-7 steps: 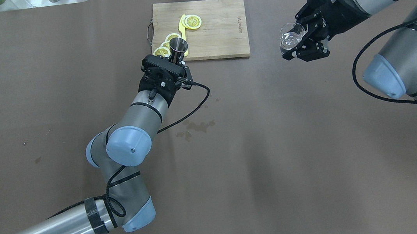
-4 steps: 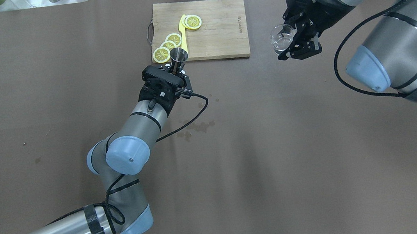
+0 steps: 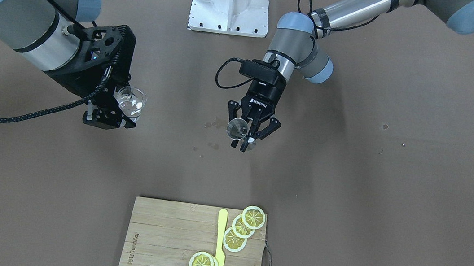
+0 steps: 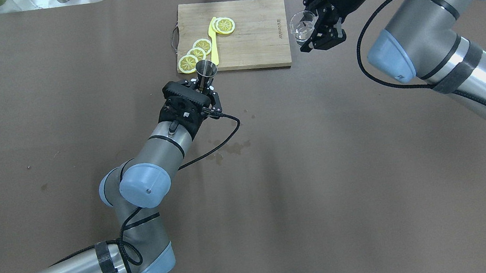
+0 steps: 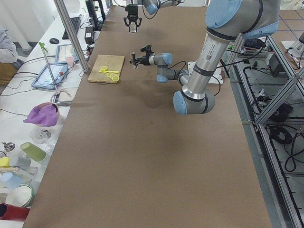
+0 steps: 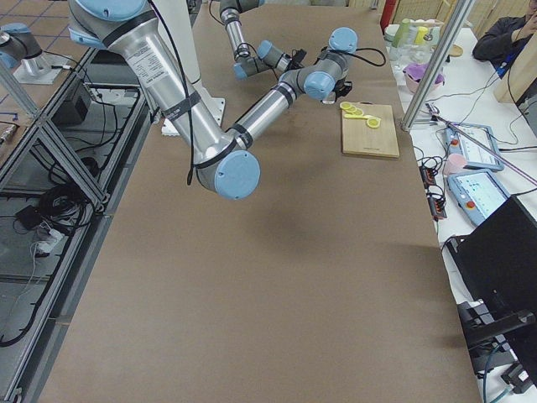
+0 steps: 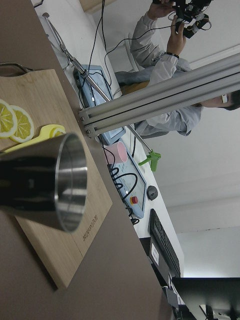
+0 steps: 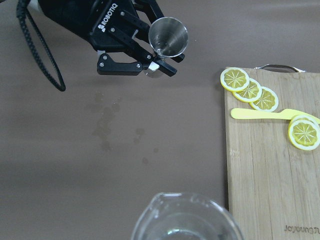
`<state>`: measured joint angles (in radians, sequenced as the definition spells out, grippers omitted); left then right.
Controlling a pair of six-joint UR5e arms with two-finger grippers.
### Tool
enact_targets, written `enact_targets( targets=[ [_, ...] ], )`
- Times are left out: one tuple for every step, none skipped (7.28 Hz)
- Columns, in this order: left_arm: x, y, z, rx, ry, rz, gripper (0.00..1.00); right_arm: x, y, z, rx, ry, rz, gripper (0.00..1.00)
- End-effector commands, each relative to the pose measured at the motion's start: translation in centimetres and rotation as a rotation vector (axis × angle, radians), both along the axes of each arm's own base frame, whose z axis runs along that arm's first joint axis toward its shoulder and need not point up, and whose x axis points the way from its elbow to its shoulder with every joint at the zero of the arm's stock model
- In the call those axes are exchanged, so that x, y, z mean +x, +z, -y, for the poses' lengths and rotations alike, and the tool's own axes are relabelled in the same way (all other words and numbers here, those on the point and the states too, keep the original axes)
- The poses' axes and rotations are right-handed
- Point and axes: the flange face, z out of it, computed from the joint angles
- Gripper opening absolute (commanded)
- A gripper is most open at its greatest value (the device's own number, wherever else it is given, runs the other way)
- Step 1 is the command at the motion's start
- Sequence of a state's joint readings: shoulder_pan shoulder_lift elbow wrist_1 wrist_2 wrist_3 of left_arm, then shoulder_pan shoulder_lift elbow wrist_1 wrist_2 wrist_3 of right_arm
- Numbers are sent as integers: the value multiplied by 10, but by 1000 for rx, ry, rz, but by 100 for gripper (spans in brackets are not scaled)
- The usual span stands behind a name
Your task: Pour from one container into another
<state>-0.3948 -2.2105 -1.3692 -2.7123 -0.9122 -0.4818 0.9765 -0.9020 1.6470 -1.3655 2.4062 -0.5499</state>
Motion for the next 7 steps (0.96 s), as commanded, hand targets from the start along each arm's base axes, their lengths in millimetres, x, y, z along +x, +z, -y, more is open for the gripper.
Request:
enact_targets(
  targets=[
    [1,-20,-1,13,7,-30,0,-9,-13,9,4,-12,-15,0],
    [5,-23,-7,39,20,5,0,-10,-14,9,13,-13,-18,0],
    [5,-33,-17,102,28,67,0,-15,-19,10,19,-14,-18,0],
    [9,-35,-30,122,45,45,0,-25,-31,14,4,-15,-37,0],
    [16,-43,-37,128,58,31,0,-32,-41,20,2,-26,-50,0],
    [16,-48,-38,130,58,21,0,-37,-49,21,3,-38,-64,0],
    [18,-53,-38,133,62,15,0,-45,-49,19,12,-45,-82,0]
  ],
)
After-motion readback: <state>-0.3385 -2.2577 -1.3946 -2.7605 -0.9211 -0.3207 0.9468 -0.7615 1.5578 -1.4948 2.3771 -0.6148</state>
